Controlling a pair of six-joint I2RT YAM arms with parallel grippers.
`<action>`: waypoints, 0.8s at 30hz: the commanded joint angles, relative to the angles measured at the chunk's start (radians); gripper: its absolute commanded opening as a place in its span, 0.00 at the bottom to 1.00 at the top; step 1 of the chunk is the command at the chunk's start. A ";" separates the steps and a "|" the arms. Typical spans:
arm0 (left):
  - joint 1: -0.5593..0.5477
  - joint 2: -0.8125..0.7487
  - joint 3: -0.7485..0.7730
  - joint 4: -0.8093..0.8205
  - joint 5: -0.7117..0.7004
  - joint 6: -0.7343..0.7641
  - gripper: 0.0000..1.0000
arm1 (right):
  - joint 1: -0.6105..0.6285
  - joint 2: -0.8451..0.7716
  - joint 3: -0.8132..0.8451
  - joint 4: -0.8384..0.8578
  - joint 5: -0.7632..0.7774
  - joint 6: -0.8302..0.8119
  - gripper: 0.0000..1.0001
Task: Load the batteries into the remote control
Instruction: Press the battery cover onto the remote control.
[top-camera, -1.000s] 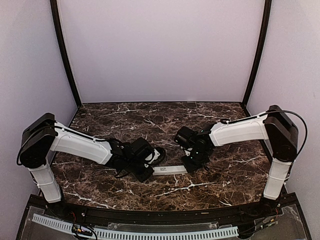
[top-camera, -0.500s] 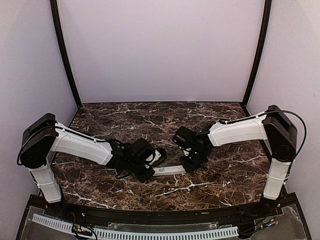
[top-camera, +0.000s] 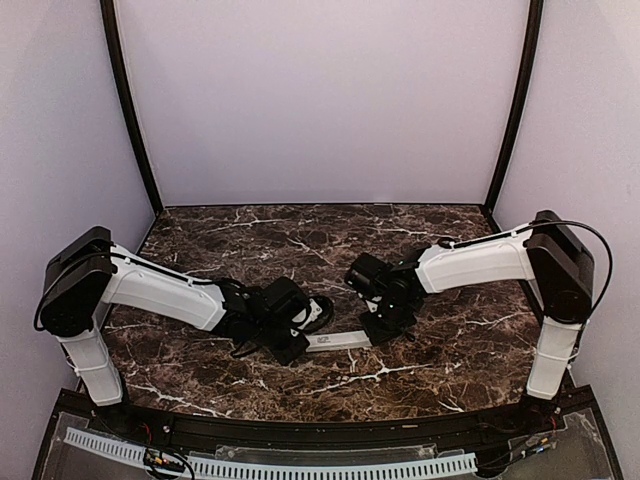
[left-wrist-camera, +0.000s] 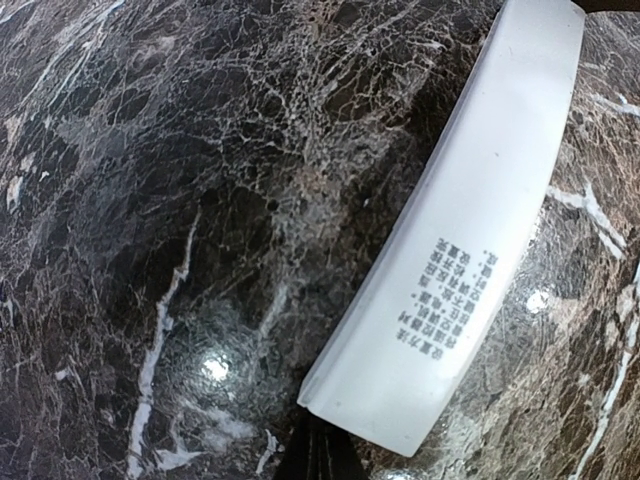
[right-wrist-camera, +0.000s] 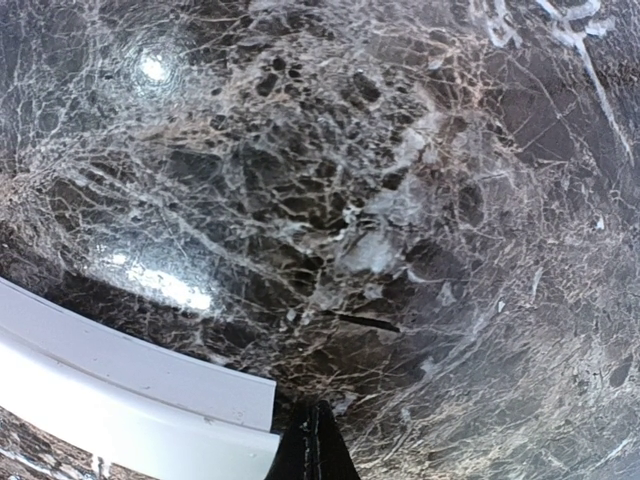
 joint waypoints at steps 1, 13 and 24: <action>-0.004 -0.023 -0.016 -0.006 -0.024 0.012 0.04 | 0.012 0.023 0.009 -0.031 0.047 0.010 0.00; -0.004 -0.044 -0.042 -0.003 -0.045 0.016 0.04 | -0.046 -0.083 0.005 -0.098 0.120 -0.028 0.00; -0.004 -0.042 -0.044 0.008 -0.040 0.021 0.04 | 0.009 -0.228 -0.093 0.279 -0.310 -0.171 0.00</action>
